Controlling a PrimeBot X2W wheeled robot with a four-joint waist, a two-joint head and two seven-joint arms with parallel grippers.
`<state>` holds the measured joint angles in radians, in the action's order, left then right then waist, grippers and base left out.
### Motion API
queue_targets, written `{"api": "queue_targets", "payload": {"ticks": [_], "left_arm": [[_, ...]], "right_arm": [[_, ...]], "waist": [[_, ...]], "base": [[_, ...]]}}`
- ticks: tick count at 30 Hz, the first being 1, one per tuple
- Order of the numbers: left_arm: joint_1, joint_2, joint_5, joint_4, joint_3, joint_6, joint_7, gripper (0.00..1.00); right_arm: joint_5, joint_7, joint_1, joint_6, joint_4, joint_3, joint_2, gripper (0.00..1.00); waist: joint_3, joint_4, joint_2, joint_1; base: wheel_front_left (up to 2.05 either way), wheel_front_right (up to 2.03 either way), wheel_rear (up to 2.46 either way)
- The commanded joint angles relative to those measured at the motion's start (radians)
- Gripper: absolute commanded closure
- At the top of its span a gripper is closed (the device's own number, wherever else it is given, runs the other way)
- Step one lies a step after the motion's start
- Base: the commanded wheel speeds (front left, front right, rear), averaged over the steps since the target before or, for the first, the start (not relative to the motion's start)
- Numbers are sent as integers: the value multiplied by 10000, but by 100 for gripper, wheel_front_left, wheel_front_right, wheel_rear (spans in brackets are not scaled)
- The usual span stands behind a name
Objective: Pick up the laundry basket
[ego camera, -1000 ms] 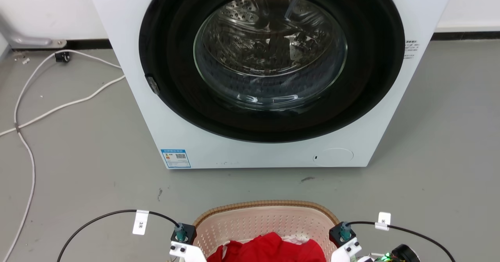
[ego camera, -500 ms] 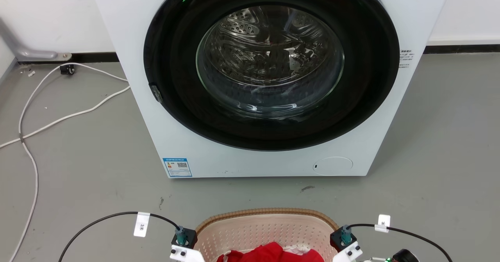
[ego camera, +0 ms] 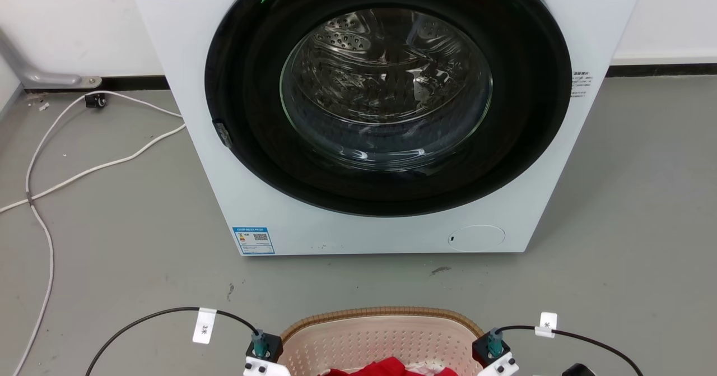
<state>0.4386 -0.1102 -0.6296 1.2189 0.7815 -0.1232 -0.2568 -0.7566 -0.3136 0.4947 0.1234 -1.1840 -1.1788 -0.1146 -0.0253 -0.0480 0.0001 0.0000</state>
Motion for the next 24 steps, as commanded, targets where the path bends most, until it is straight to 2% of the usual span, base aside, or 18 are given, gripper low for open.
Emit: {"api": "queue_targets", "payload": {"ticks": [1, 24], "left_arm": [[138, 99, -61, -98, 181, -114, 44, 100], [320, 21, -884, 67, 1140, -117, 270, 100]], "right_arm": [[-41, -24, 167, 132, 46, -213, 123, 100], [-710, 100, 294, 131, -101, -862, 172, 100]], "waist": [[10, 2, -1, 0], [57, -44, -1, 0]], "base": [[0, 0, 0], [0, 0, 0]]}}
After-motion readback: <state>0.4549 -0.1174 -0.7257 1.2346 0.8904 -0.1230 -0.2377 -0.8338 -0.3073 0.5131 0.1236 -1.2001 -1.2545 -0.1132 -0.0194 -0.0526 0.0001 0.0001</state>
